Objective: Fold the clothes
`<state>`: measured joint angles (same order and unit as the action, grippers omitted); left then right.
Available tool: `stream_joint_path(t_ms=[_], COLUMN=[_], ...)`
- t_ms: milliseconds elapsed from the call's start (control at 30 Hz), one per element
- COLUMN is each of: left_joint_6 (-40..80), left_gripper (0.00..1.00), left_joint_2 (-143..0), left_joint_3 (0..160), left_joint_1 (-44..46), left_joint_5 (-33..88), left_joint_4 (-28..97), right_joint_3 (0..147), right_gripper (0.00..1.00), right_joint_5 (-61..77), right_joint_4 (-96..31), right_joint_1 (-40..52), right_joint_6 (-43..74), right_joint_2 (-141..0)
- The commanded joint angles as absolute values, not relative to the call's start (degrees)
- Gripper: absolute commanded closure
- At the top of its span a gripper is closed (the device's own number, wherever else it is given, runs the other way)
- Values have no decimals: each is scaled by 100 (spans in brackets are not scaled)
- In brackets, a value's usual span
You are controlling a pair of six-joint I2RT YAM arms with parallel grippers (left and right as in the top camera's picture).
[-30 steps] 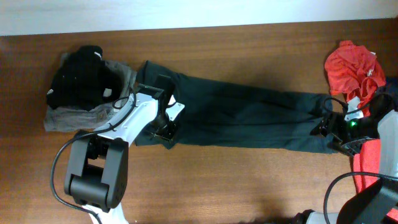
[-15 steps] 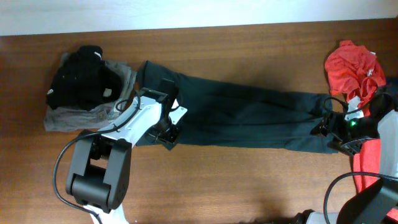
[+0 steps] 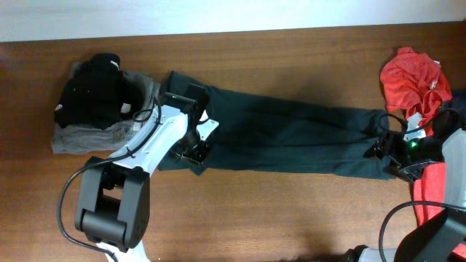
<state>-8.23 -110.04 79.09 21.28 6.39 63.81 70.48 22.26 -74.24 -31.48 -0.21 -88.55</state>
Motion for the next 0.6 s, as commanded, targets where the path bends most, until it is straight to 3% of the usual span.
stream_joint_path(t_ms=[0,467,567], left_joint_6=[-799,-722,-692], left_gripper=[60,65,79], left_joint_2=[-10875,-10875,-10875], left_joint_3=[7568,6678,6646], left_joint_1=[2134,2134,2134], left_joint_5=[681,681,679], left_joint_4=[6285,5371,5266], right_joint_3=[7024,7024,7024], right_gripper=[32,32,32], right_joint_5=[2180,2180,2180], right_joint_4=[-7406,-7400,-7397], right_joint_1=[-3114,-3114,-3114], right_joint_6=[-67,-67,-67], right_joint_2=[-8864,-8864,-8864])
